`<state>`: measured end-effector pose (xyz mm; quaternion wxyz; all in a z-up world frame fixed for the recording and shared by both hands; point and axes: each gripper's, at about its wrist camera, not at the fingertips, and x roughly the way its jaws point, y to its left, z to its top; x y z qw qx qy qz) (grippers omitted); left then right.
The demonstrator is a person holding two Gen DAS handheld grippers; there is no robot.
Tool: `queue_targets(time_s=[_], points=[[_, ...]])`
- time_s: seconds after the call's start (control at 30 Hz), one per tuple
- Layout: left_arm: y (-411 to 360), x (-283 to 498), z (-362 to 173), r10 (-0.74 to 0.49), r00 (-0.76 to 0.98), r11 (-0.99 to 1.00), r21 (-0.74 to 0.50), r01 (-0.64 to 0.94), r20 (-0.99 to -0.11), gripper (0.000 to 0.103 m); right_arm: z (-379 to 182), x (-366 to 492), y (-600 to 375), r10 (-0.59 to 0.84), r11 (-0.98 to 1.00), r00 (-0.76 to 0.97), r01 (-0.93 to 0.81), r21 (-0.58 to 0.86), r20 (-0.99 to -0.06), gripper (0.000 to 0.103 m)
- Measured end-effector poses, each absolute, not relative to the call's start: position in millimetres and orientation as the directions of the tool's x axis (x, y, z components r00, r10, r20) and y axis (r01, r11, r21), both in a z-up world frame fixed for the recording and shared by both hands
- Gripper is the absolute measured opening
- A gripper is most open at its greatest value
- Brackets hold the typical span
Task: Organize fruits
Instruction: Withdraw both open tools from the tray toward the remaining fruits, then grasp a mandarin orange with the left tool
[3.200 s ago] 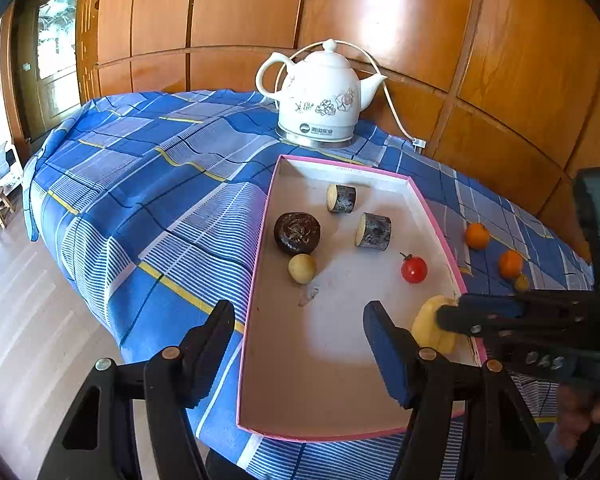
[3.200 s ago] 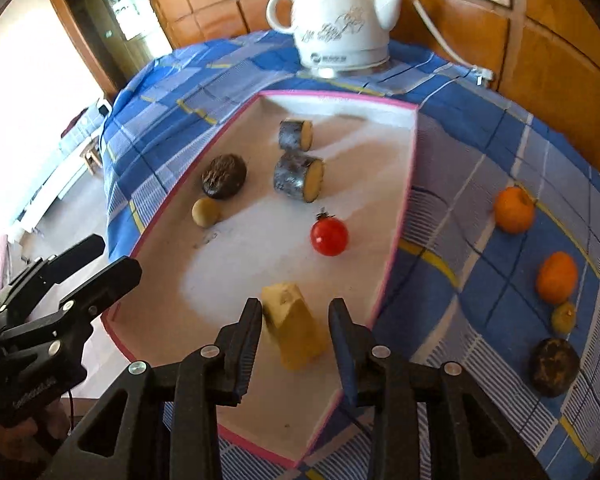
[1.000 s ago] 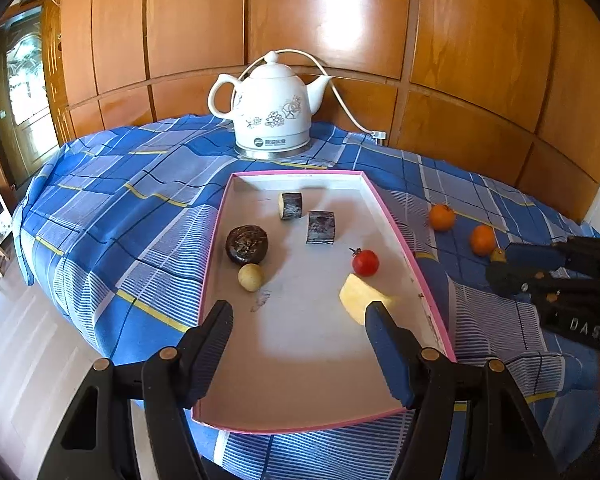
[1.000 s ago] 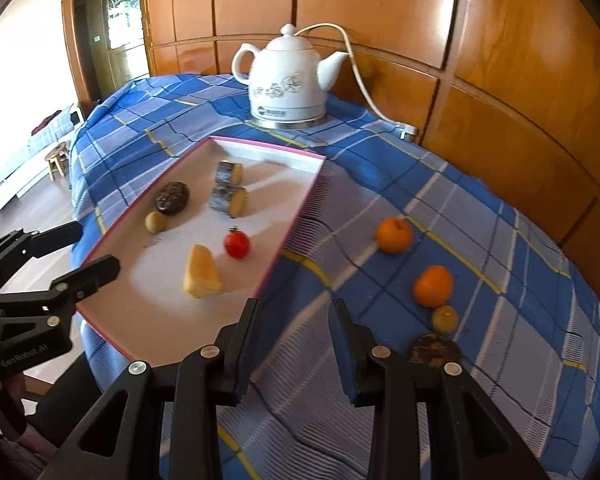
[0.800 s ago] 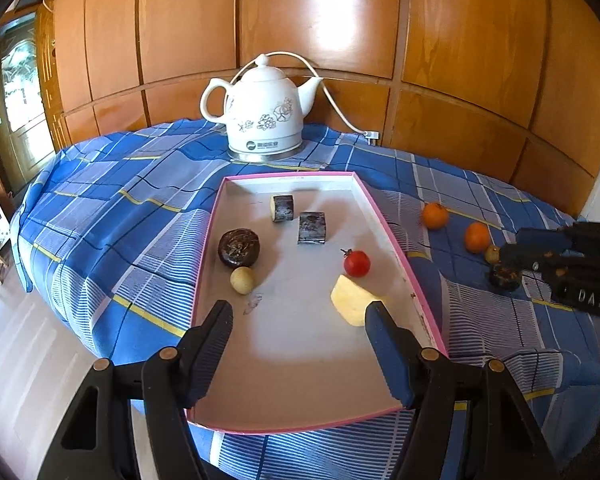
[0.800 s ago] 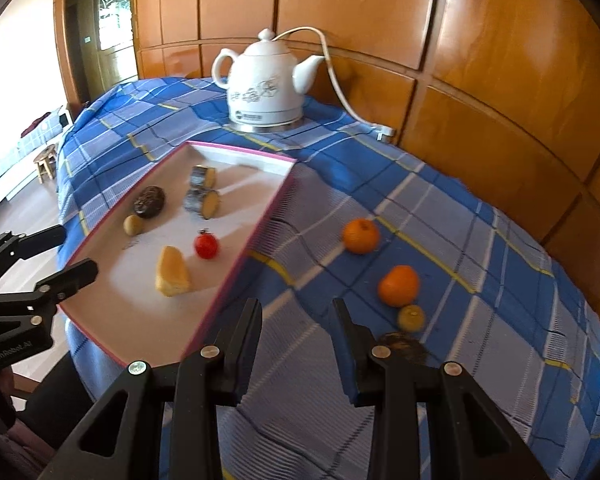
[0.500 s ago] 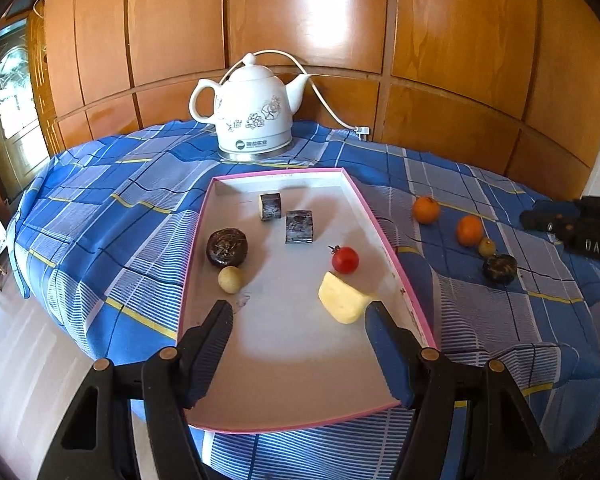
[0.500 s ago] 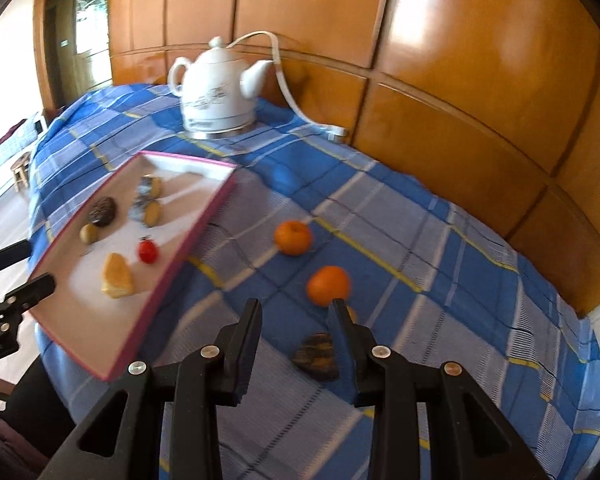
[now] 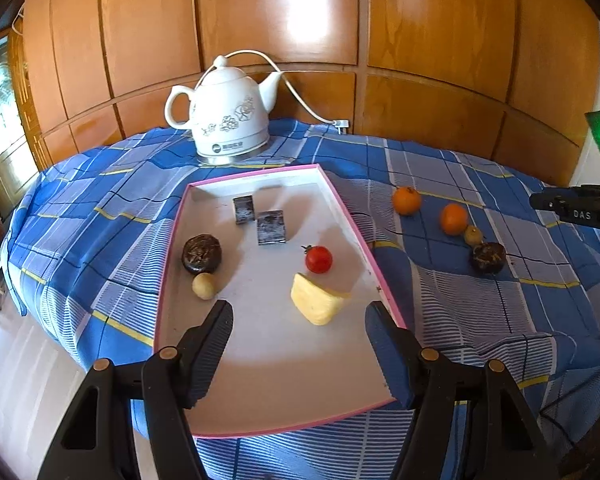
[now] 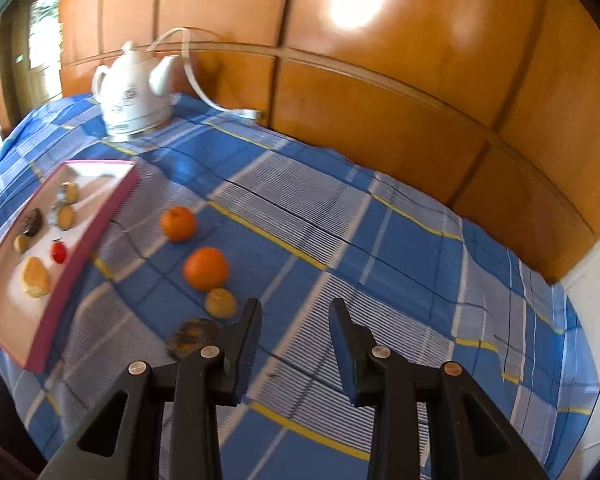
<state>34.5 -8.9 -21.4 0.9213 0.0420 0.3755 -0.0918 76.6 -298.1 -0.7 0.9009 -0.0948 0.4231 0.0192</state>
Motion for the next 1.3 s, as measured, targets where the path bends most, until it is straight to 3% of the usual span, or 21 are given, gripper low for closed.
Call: queue_targets(time_s=[0.3,0.9,1.3], points=[[-26.4,36.9,-24.2,-0.148,0.683,0.971,0.026,0.238,-0.715,0.069,-18.1,88.4,-337.4,-0.017,1.0,0.576,0.005,-0.017,-0.817,0.035],[-76.4,58.0,-19.4,-0.273,0.621,0.933,-0.045,0.357,-0.735,0.069,-23.2,91.0,-353.7,-0.067,0.995,0.544,0.1,-0.015,-0.836,0.035],[-106.6,116.1,-22.3,-0.36,0.522,0.91,-0.166,0.381,-0.773,0.046,-21.9,89.7,-351.5,-0.048,0.996,0.547,0.088,0.0,-0.836,0.035]])
